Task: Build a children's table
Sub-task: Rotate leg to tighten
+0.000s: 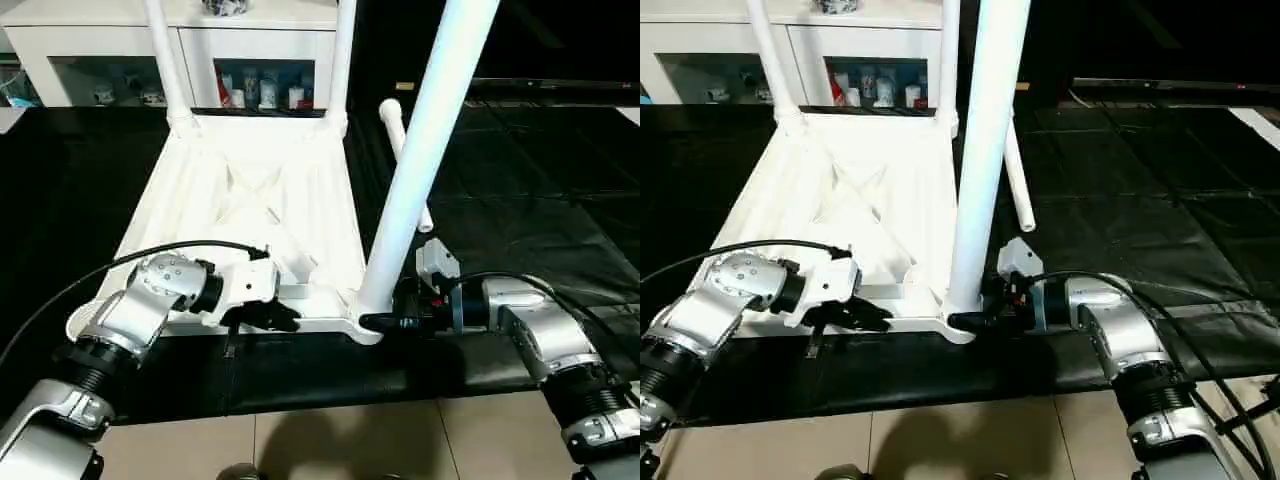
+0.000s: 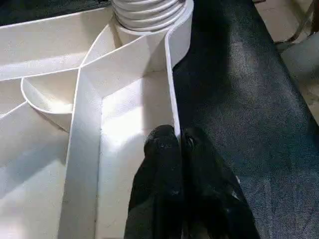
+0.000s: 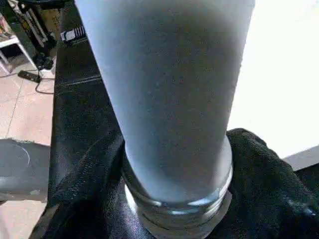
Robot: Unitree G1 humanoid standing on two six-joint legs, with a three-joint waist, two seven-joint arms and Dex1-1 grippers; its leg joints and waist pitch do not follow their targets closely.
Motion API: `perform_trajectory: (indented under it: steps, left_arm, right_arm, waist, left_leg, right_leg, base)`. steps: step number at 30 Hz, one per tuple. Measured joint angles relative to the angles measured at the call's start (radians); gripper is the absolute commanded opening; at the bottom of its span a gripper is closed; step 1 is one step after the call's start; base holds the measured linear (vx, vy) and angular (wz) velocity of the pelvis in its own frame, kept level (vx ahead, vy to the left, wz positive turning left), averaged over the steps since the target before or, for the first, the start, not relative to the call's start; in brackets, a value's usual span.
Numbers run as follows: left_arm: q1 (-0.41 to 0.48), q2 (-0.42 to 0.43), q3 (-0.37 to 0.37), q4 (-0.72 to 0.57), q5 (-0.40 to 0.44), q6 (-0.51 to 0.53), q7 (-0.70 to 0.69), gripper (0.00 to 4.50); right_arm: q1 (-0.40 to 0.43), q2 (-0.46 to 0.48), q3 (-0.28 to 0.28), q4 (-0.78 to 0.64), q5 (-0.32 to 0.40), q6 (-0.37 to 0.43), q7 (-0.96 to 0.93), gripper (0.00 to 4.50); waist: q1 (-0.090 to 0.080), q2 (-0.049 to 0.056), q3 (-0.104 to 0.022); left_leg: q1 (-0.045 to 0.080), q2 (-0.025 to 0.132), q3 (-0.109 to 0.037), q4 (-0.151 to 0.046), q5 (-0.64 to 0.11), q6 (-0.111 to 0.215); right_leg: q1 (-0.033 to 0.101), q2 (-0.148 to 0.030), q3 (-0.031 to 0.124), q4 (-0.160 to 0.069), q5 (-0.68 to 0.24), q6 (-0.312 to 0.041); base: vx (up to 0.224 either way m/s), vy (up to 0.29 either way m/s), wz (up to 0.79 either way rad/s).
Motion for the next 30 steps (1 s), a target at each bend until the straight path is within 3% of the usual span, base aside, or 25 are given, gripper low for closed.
perform_trajectory:
  steps: [7, 13, 20, 24, 26, 30]
  left_arm:
    - [-0.009, -0.023, 0.006, 0.013, 0.011, 0.035, 0.035, 0.0]
    - [-0.058, -0.129, 0.046, 0.065, 0.031, 0.23, 0.197, 0.0]
    - [-0.13, -0.313, 0.093, 0.102, 0.058, 0.467, 0.51, 0.0]
    - [-0.134, -0.347, 0.1, 0.065, 0.078, 0.536, 0.586, 0.0]
    - [-0.134, -0.348, 0.1, 0.047, 0.08, 0.55, 0.6, 0.0]
    - [-0.134, -0.349, 0.1, 0.035, 0.08, 0.551, 0.617, 0.0]
  right_arm:
    - [0.02, 0.034, -0.031, -0.001, 0.007, 0.017, -0.063, 2.76]
    - [0.011, 0.12, -0.102, 0.046, -0.019, 0.032, -0.319, 2.76]
    - [-0.136, 0.295, -0.195, 0.239, -0.084, -0.003, -0.823, 2.76]
    - [-0.19, 0.34, -0.203, 0.307, -0.111, -0.039, -0.949, 2.76]
    - [-0.207, 0.354, -0.215, 0.326, -0.111, -0.048, -0.969, 3.45]
    - [-0.222, 0.368, -0.23, 0.353, -0.113, -0.07, -0.983, 3.58]
  waist:
    - [-0.001, 0.001, 0.0]
    - [-0.014, 0.001, -0.001]
    - [-0.06, 0.002, 0.0]
    - [-0.066, 0.002, 0.0]
    - [-0.065, 0.002, 0.0]
    - [-0.064, 0.002, 0.0]
  left_leg:
    - [0.003, 0.0, 0.0, 0.0, 0.001, -0.002]
    - [0.005, 0.0, 0.0, 0.0, 0.004, -0.004]
    - [0.003, 0.0, 0.0, -0.002, 0.008, -0.008]
    - [-0.003, 0.001, 0.0, -0.009, 0.008, -0.008]
    - [-0.008, 0.001, -0.001, -0.01, 0.01, -0.005]
    - [-0.013, 0.001, -0.001, -0.008, 0.011, -0.002]
  right_leg:
    - [0.002, 0.0, 0.0, 0.001, 0.0, -0.001]
    - [0.003, 0.0, 0.001, 0.001, 0.002, -0.003]
    - [-0.003, 0.001, -0.001, 0.001, 0.007, -0.004]
    - [-0.006, 0.002, -0.002, -0.001, 0.007, -0.003]
    - [-0.01, 0.002, -0.003, -0.001, 0.005, -0.004]
    - [-0.019, 0.002, -0.003, 0.0, 0.006, -0.004]
  base:
    - [0.0, 0.0, 0.0]
    - [0.0, 0.0, 0.0]
    - [0.0, 0.0, 0.0]
    - [0.0, 0.0, 0.0]
    - [0.0, 0.0, 0.0]
    - [0.0, 0.0, 0.0]
